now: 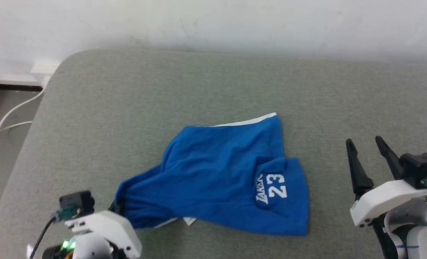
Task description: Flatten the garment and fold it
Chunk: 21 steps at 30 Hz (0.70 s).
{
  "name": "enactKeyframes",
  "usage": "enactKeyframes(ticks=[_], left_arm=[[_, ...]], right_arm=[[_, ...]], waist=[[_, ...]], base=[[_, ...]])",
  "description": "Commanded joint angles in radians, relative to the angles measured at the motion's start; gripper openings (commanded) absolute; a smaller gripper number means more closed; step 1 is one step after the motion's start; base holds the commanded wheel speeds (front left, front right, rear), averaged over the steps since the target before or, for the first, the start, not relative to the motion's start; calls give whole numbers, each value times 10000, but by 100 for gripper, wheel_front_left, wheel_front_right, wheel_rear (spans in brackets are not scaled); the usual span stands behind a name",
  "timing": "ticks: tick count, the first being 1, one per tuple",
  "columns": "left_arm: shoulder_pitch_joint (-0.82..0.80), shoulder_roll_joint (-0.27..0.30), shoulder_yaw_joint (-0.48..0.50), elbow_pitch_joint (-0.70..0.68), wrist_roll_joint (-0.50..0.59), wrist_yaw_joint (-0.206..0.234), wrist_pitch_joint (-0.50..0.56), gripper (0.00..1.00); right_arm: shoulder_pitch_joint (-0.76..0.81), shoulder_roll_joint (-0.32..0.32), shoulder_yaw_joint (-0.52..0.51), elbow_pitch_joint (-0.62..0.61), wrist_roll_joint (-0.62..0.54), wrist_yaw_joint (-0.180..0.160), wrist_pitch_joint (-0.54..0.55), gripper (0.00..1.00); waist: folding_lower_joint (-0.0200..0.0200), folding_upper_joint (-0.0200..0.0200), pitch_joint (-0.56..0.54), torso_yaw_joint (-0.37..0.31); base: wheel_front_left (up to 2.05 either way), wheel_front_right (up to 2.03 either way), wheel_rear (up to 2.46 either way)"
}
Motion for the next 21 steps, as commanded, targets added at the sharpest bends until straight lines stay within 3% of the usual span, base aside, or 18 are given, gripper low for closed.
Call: enactKeyframes(ticks=[1, 2, 3, 4, 9, 15, 21], left_arm=[[278, -22, 140, -14, -12, 239, -33, 4], [278, -22, 140, -14, -12, 239, -33, 4], [354, -104, 206, -24, -26, 338, -160, 82], [389, -200, 231, -33, -61, 358, -315, 100], [-75, -685, 22, 35, -121, -404, -2008, 100], [-944, -1162, -113, 665, 361, -1085, -4860, 100], [-1517, -1490, -210, 1095, 832, -1341, -5446, 100]], right_arm=[[61, 14, 85, 71, 58, -11, 83, 100], [61, 14, 85, 71, 58, -11, 83, 100], [50, 14, 122, 106, 61, -11, 130, 100], [35, 14, 171, 152, 43, -11, 199, 100], [-468, 14, 835, 758, 8, -11, 614, 100], [-1674, 14, 1681, 2042, 223, -11, 1499, 100], [-2697, 14, 2099, 3414, 302, -11, 2642, 100]], waist=[[1, -1, -145, 322], [1, -1, -145, 322], [1, -1, -151, 385], [1, -1, -147, 442], [1, -1, 60, 670], [1, -1, 452, 997], [1, -1, 809, 1391]], base=[[0, 0, 0], [0, 0, 0], [0, 0, 0], [0, 0, 0], [0, 0, 0], [0, 0, 0], [0, 0, 0]])
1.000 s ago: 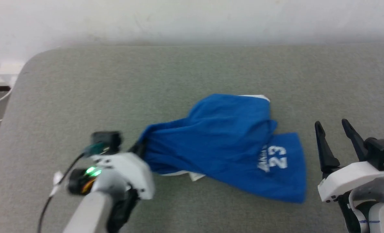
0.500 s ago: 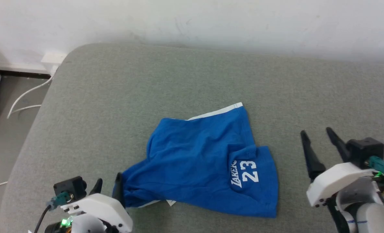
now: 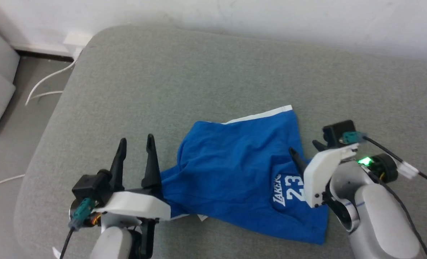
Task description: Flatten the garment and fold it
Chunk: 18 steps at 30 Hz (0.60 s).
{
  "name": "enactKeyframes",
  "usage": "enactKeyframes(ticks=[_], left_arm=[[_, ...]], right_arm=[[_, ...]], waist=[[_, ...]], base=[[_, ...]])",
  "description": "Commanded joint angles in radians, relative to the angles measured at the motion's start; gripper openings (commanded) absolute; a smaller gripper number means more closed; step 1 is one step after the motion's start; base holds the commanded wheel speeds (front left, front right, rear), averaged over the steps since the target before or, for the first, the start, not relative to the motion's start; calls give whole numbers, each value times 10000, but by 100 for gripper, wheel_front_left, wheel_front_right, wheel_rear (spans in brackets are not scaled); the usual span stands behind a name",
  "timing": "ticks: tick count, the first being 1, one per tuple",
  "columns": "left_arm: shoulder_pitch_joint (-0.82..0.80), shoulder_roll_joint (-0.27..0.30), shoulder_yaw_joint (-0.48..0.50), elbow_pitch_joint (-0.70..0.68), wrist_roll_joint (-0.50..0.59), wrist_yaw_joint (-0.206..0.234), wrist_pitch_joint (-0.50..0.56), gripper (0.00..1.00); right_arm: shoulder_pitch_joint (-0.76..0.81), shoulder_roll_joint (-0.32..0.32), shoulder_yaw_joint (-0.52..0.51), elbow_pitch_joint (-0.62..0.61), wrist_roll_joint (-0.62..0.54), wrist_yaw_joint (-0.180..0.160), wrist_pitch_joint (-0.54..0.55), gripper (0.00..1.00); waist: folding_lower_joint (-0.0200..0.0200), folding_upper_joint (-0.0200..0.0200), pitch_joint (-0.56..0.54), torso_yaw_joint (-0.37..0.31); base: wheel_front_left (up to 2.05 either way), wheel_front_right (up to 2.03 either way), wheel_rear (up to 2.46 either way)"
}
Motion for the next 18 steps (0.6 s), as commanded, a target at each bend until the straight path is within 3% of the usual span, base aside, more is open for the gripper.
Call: enactKeyframes(ticks=[1, 5, 6, 8, 13, 18], left_arm=[[-178, -65, -5, 70, 108, -90, -60, 100], [-282, -262, 172, 19, 379, -294, -75, 100], [-262, -294, 209, 38, 411, -348, -75, 100], [-212, -340, 275, 95, 478, -441, -77, 100], [-23, -392, 502, 238, 551, -538, -78, 100], [128, -404, 712, 348, 697, -603, -79, 100]], right_arm=[[-218, 5, 67, 194, -4, -11, 197, 100], [-585, 5, 432, 1110, -211, -11, 1772, 100], [-610, 5, 509, 1230, -306, -11, 2177, 49], [-598, 5, 619, 1222, -436, -11, 2634, 0], [-147, -119, -76, 427, -778, -11, 2210, 0], [698, -232, -1722, -800, -1187, -11, 1457, 0]], waist=[[-1, 0, 280, 303], [-1, 0, 394, 508], [-1, 0, 392, 527], [-1, 0, 347, 542], [-1, 0, 11, 328], [-1, 0, -446, -86]], base=[[0, 0, 0], [0, 0, 0], [0, 0, 0], [0, 0, 0], [0, 0, 0], [0, 0, 0]])
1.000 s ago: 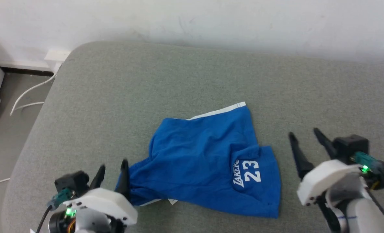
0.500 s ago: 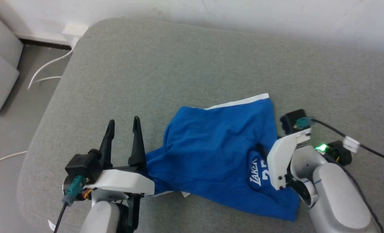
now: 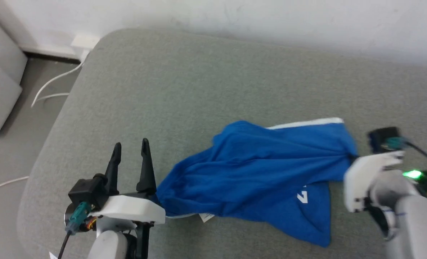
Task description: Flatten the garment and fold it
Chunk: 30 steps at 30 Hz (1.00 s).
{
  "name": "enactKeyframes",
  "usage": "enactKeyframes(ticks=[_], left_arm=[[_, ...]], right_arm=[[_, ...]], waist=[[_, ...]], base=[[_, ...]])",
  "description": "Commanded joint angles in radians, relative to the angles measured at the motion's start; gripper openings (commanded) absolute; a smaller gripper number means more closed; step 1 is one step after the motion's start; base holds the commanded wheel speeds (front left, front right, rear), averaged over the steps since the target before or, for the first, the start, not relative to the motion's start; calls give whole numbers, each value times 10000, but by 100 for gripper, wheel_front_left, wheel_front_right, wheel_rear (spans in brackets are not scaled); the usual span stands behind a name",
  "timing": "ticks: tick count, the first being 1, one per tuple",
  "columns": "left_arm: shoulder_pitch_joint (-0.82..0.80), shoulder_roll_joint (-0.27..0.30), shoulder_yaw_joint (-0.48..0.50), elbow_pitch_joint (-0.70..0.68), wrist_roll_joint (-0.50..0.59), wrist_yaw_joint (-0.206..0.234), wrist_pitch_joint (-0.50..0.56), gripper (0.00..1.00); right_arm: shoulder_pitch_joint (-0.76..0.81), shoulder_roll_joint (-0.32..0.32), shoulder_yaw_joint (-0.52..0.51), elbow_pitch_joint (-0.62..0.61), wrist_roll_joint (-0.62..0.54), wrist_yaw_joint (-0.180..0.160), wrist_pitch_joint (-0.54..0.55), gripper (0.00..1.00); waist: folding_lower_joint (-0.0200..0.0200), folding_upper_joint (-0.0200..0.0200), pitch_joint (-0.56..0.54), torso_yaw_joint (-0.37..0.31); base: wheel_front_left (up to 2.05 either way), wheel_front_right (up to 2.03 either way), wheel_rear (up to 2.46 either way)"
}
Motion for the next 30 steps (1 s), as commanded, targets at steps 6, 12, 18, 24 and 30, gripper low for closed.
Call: enactKeyframes(ticks=[6, 12, 18, 24, 30], left_arm=[[169, -40, 3, 188, 209, -252, -46, 100], [33, -43, -400, 492, 279, -441, -47, 100], [-906, -44, -1578, 916, 647, -1027, 342, 100], [-2320, -45, -2526, 1555, 768, -1190, 1463, 100], [-3684, -46, -3063, 2448, 307, -871, 2924, 100]], right_arm=[[954, 17, -2338, -958, -497, -13, -524, 0], [1259, 127, -2890, -866, -407, -13, -1028, 41], [1319, 153, -2402, -1073, 181, -13, -2169, 100], [1605, 156, -1351, -1398, 464, -13, -3543, 100], [1800, 157, -754, -1699, 741, -13, -3988, 100]], waist=[[0, -1, -607, -812], [0, -1, -574, -1095], [0, -1, -332, -1291], [0, -1, -107, -1747], [0, -1, 117, -2198]], base=[[0, 0, 0], [0, 0, 0], [0, 0, 0], [0, 0, 0], [0, 0, 0]])
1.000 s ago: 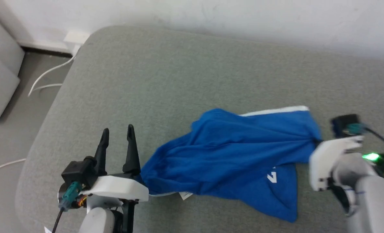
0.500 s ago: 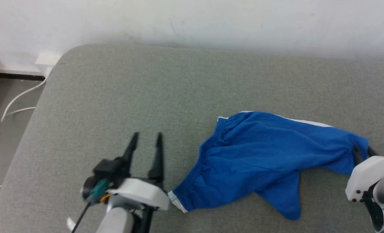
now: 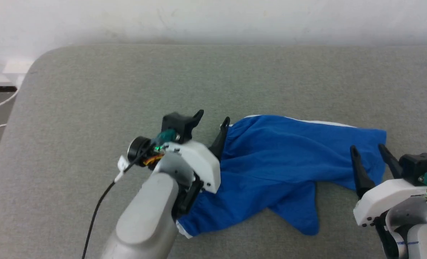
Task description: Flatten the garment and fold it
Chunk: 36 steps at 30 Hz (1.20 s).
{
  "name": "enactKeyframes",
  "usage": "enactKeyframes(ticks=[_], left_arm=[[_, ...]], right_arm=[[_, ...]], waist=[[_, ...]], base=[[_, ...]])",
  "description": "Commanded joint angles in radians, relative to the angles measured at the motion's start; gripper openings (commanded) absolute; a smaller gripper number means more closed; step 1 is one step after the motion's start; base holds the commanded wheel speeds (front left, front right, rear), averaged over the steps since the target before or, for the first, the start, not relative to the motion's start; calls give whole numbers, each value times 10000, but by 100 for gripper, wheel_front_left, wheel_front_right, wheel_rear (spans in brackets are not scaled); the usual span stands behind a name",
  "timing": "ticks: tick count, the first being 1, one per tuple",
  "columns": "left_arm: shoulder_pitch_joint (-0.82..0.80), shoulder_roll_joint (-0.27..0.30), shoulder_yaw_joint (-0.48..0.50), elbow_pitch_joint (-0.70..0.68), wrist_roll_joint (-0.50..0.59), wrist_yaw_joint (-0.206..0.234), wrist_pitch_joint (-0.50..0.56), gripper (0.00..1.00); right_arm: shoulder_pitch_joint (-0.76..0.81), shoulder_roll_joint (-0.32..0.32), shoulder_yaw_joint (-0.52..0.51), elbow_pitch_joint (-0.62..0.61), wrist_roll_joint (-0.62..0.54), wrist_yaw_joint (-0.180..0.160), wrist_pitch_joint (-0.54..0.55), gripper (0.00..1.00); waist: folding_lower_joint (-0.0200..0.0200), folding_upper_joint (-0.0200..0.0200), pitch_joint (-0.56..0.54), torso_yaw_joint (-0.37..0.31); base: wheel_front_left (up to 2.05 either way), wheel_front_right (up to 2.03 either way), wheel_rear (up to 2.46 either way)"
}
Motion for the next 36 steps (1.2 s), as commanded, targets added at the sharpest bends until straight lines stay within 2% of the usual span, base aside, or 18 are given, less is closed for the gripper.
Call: enactKeyframes(ticks=[1, 7, 14, 22, 27, 28, 29, 30, 31, 36], left_arm=[[-451, -2, -105, 305, -117, 139, 403, 100], [-2013, 54, -540, 1771, 96, 405, 2301, 100], [-3128, 458, -1071, 3200, 656, 428, 4225, 100], [-3122, 384, -1164, 3619, 40, -201, 5564, 100], [-3088, 326, -1238, 3518, -185, -451, 5732, 100], [-3089, 316, -1254, 3490, -234, -506, 5719, 91], [-3099, 314, -1278, 3473, -253, -548, 5697, 47], [-3120, 329, -1316, 3463, -242, -584, 5649, 18], [-3140, 346, -1329, 3455, -239, -605, 5563, 0], [-3156, 332, -1129, 3361, -288, -300, 4698, 0]], right_arm=[[59, 19, 121, -122, 115, -11, -62, 100], [-137, 19, 559, -431, 242, -11, 41, 100], [-265, 20, 729, -663, 329, -11, 69, 100], [-259, 20, 648, -729, 410, -11, 61, 100], [-353, 20, 721, -744, 383, -11, 70, 100], [-390, 20, 762, -746, 384, -11, 86, 100], [-437, 20, 820, -744, 366, -11, 112, 100], [-501, 20, 876, -733, 346, -11, 154, 100], [-597, 20, 943, -714, 282, -11, 213, 100], [-1637, 8, 883, -401, -299, -11, 482, 100]], waist=[[0, 0, 222, -293], [0, 0, 604, -713], [0, 0, 987, -1041], [0, 0, 1175, -1130], [0, 0, 1219, -1098], [0, 0, 1236, -1093], [0, 0, 1252, -1093], [0, 0, 1272, -1095], [0, 0, 1297, -1099], [0, 0, 1464, -1011]], base=[[0, 0, 0], [0, 0, 0], [0, 0, 0], [0, 0, 0], [0, 0, 0], [0, 0, 0], [0, 0, 0], [0, 0, 0], [0, 0, 0], [0, 0, 0]])
